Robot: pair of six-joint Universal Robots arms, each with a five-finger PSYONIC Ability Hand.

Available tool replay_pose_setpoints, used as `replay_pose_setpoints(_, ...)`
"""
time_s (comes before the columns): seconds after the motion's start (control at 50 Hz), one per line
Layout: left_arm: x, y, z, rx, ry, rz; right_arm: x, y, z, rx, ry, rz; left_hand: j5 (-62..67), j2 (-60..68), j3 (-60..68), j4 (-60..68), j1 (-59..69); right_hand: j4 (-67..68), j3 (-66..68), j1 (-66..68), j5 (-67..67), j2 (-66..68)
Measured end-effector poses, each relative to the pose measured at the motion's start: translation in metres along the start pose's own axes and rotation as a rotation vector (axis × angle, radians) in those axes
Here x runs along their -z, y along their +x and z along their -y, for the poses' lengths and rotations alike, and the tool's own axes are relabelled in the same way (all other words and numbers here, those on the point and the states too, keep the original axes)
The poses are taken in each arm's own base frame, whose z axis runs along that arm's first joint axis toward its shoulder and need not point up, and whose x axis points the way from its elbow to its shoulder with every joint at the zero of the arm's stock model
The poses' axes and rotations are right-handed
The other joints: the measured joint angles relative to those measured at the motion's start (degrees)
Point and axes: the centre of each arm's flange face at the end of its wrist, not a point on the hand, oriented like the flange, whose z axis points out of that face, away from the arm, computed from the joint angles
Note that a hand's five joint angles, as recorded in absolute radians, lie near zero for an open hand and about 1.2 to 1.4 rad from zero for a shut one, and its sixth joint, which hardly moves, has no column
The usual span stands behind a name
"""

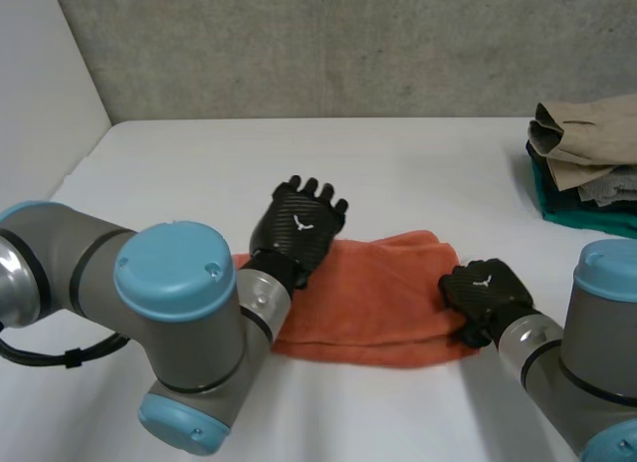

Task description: Fold the laundry.

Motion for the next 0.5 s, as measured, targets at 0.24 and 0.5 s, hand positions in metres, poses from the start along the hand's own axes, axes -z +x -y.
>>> replay_pose_setpoints(0.24,0.022,-0.063,0.006,0.024,-0.014,0.159,-0.005,-0.008,0.07,0.348,0.285,-0.154,0.0,-0.3,-0.4,-0.3,0.0,7.0,6.4,3.4,5.4,3.7)
replay_pose_setpoints(0.5,0.055,-0.107,-0.006,0.057,-0.059,0.286,0.009,-0.158,0.096,0.693,0.609,0.275,0.0,-0.3,-0.4,-0.3,0.0,-7.8,-7.8,-5.7,-7.7,-9.3)
